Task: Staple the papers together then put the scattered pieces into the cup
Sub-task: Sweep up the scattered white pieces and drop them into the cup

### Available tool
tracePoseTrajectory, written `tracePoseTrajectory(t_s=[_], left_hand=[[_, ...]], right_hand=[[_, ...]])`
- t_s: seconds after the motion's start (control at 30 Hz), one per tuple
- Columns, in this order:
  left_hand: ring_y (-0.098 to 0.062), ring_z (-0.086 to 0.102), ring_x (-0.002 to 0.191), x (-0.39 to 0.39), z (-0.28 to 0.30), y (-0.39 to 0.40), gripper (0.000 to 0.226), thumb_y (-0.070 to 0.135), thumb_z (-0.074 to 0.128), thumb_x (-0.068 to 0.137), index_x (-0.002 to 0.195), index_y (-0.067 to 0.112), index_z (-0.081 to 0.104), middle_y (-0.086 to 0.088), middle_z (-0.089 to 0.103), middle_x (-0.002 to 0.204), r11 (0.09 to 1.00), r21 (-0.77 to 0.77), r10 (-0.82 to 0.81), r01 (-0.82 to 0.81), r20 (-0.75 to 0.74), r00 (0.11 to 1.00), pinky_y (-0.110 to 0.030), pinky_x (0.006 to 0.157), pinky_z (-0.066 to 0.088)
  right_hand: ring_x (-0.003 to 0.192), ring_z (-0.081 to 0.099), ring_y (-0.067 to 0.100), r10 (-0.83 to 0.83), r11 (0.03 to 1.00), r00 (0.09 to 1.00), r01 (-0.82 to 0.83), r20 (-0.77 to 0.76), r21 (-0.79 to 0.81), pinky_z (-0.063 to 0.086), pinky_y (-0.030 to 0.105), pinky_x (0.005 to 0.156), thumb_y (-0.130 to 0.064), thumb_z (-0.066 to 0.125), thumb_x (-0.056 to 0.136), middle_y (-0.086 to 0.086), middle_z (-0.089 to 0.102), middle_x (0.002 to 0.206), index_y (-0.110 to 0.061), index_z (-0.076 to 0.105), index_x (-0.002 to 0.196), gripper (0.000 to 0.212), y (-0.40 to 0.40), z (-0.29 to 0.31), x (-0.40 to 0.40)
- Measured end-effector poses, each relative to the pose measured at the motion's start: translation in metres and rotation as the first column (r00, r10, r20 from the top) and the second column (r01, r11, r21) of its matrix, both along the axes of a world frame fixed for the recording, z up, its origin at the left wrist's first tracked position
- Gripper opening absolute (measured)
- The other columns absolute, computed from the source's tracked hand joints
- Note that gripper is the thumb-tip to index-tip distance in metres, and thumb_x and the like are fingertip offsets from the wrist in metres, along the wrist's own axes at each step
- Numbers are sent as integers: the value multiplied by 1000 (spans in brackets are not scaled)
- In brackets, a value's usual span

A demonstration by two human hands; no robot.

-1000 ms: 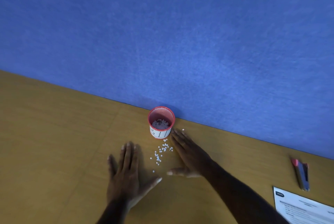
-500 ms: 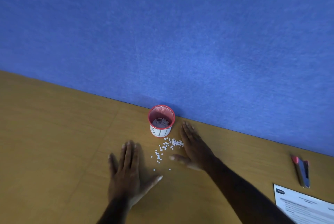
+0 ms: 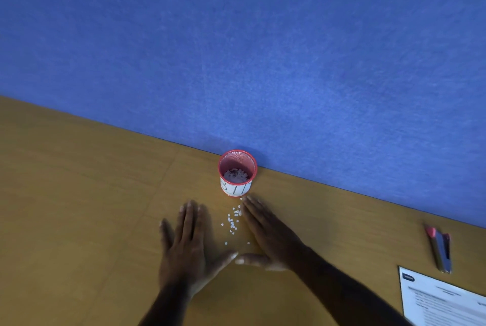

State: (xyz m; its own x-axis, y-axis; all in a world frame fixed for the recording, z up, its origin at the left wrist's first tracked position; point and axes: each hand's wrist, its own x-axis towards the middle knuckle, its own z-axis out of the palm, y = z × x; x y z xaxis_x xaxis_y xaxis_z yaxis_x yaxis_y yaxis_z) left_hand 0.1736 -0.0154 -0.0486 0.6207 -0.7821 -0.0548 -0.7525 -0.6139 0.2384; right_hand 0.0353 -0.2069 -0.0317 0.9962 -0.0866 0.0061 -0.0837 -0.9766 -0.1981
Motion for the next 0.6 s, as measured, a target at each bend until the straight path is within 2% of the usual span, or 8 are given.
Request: tracePoseTrajectory(t_s=[0.17, 0.33, 0.47, 0.6], left_hand=[[-26, 15, 155, 0, 1, 0, 126, 97, 33, 68, 157, 9, 23, -11, 17, 167, 1000, -16, -2, 2, -1, 1000, -67, 118, 15], [-26, 13, 155, 0, 0, 0, 125, 97, 36, 69, 158, 11, 20, -11, 16, 168, 1000, -15, -6, 6, -1, 1000, -66, 119, 14], [-26, 13, 155, -1, 1, 0, 126, 99, 33, 68, 158, 10, 21, -10, 16, 168, 1000, -7, 0, 0, 6, 1000, -66, 119, 13], [-26, 13, 155, 0, 0, 0, 128, 101, 30, 67, 158, 10, 22, -10, 16, 168, 1000, -14, 0, 0, 2, 1000, -65, 120, 11]], right_hand=[[152, 13, 33, 4, 1000, 1000, -4, -6, -5, 19, 49, 122, -79, 41, 86, 26, 22, 159, 9, 29, 148, 108, 2, -1, 5], [148, 25, 33, 4, 1000, 999, -5, 55, 28, 24, 49, 120, -78, 45, 85, 23, 35, 155, 7, 36, 146, 104, 1, -1, 2], [147, 27, 33, -72, 997, 996, 70, 58, 39, 30, 46, 118, -78, 46, 84, 24, 33, 155, 6, 34, 147, 106, 1, -3, 0], [148, 27, 33, -77, 997, 996, 77, 40, 1, 27, 43, 121, -81, 42, 83, 24, 34, 155, 7, 36, 146, 108, 2, -4, 3]])
